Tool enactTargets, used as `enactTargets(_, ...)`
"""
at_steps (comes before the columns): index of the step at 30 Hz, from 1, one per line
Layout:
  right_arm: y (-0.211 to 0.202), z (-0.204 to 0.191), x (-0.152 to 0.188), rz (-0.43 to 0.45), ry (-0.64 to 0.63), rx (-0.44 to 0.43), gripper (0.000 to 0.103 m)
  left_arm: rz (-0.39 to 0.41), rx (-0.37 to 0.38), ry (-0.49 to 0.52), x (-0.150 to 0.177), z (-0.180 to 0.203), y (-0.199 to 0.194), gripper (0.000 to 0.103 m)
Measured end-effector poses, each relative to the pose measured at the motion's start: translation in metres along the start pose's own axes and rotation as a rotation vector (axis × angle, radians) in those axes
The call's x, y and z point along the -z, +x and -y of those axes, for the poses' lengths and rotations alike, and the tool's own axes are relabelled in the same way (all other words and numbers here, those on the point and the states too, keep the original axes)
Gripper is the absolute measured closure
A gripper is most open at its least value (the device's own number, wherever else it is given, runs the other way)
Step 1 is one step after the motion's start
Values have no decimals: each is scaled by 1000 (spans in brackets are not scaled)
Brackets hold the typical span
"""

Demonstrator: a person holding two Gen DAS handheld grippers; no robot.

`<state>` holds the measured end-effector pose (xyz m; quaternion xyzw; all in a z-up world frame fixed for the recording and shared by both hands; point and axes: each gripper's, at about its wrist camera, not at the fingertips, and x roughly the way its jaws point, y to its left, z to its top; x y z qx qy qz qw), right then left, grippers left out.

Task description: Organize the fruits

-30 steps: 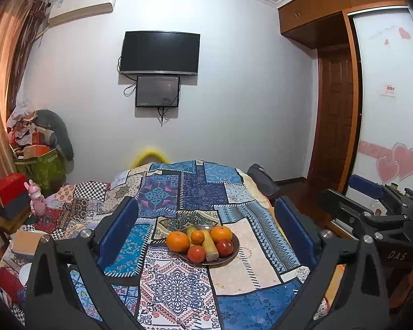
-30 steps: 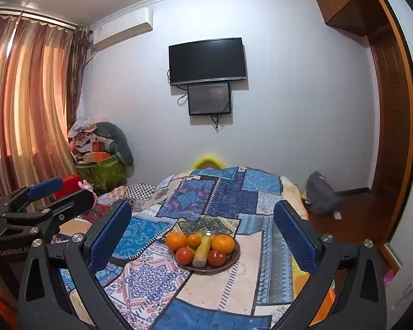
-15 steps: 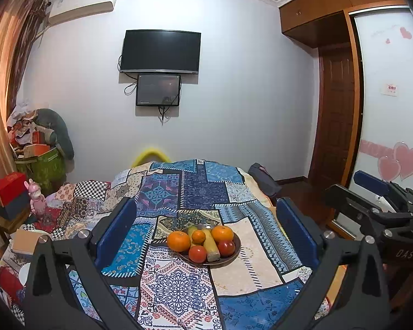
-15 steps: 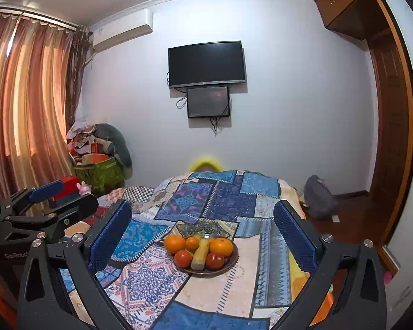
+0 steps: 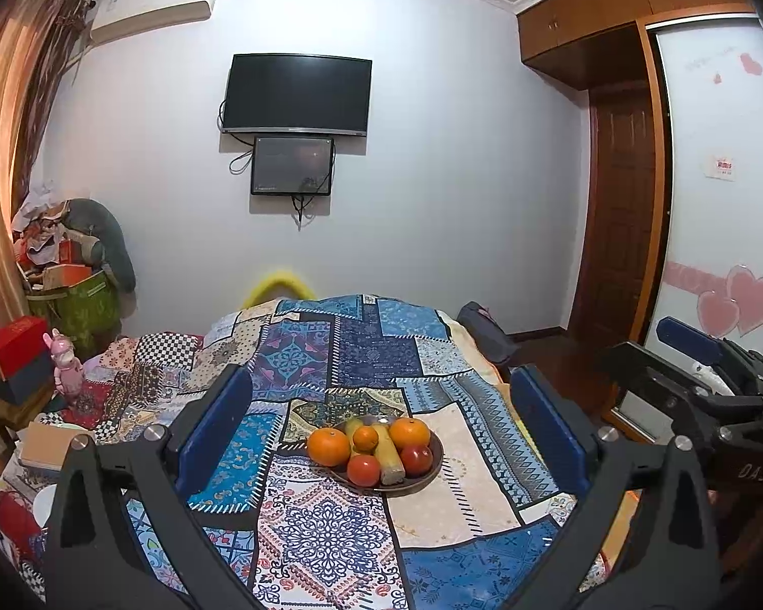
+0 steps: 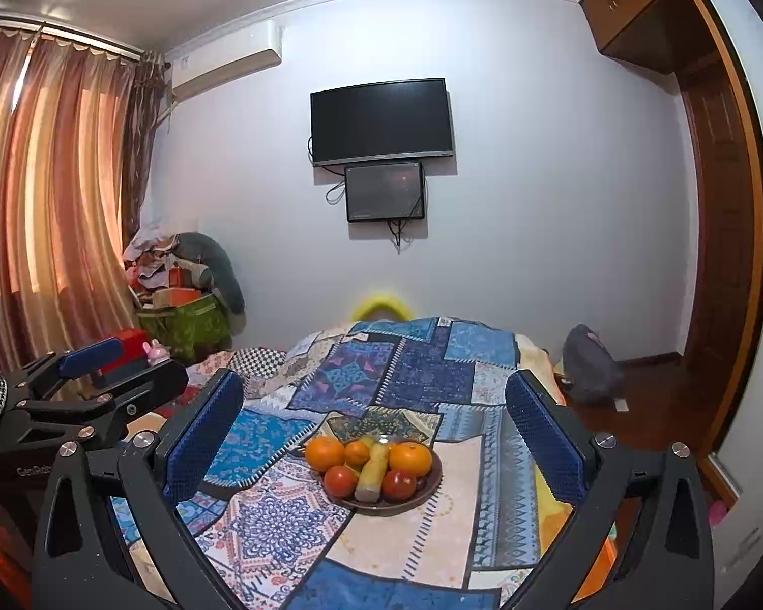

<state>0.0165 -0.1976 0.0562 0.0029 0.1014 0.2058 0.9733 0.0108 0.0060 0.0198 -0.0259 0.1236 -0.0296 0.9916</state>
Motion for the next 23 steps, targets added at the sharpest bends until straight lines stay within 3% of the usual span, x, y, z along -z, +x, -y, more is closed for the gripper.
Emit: enactTargets(23,3,-2,-1,-8,6,2,0,-12,21,-7,0,-2,2,0)
